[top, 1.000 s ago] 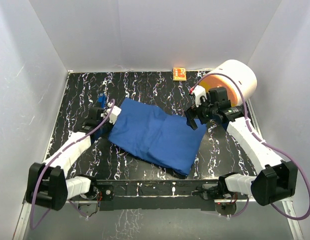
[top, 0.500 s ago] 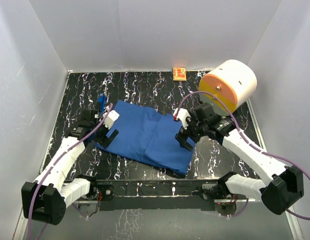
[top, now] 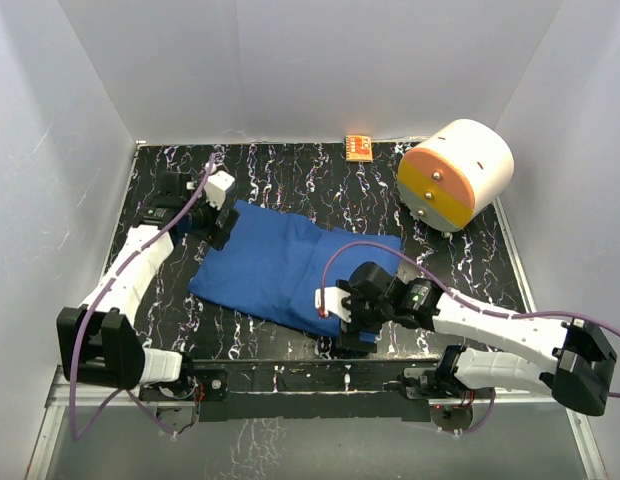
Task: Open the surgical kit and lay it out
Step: Open the surgical kit at the center of the board.
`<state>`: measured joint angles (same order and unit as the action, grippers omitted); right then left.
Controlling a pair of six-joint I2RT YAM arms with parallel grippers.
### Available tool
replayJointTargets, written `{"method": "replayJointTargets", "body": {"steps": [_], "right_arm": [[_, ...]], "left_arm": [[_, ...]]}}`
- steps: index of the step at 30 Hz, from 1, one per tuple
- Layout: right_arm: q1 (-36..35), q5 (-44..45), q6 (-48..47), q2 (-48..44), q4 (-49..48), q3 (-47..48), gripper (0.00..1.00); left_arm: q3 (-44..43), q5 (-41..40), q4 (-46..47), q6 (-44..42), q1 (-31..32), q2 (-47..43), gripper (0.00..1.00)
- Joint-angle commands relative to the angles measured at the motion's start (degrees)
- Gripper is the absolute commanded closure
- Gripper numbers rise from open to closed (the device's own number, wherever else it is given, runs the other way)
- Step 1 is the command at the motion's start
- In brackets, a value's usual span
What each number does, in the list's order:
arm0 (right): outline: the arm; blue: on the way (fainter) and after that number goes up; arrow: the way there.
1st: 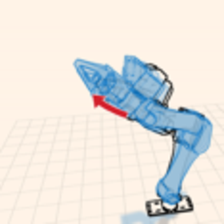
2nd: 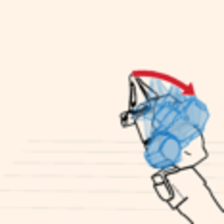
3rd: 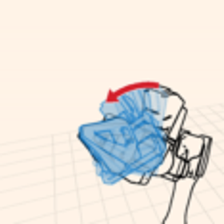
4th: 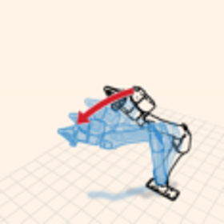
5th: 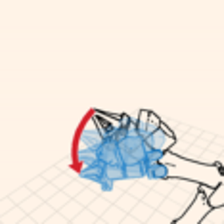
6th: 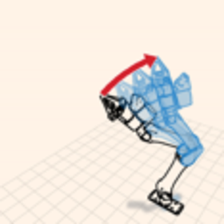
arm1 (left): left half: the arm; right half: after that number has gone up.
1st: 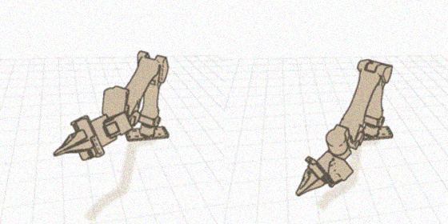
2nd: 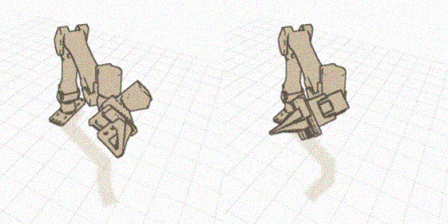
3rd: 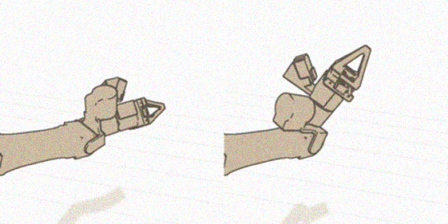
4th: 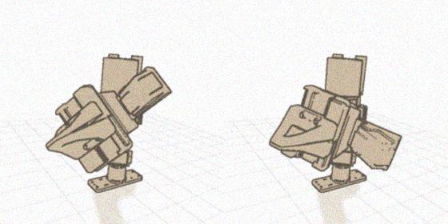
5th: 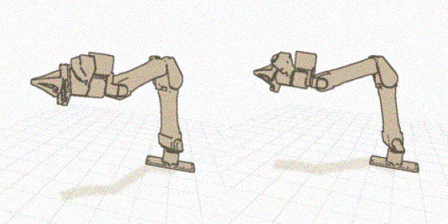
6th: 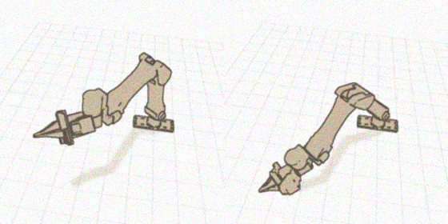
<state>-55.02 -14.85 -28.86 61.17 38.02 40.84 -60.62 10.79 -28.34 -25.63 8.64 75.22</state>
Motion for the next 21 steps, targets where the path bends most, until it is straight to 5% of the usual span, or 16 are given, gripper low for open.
{"method": "replayJointTargets", "body": {"steps": [1, 8, 13, 21], "right_arm": [[-3.64, 9.04, -1.2, -0.96, -9.03, -4.12, 0.02], [-2.65, 23.52, -2.51, 3.76, -16.95, -7.17, 0.02], [9.86, 14.78, -5.72, 8.27, -17.76, -2.79, 0.03], [13.17, 14.96, -6.99, 19.33, -23.47, 3.97, 0.04]], "left_arm": [[-4.69, 1.31, 4.39, 6.15, -4.11, 3.16, 0.01], [-5.29, 0.14, 7.3, 8.57, -5.57, 6.4, 0.01], [-4.6, 0.58, 8.36, 8.87, -5.57, 7.82, 0.01], [-5.59, -1.2, 9.44, 10.94, -5.57, 11.1, 0.02]]}}
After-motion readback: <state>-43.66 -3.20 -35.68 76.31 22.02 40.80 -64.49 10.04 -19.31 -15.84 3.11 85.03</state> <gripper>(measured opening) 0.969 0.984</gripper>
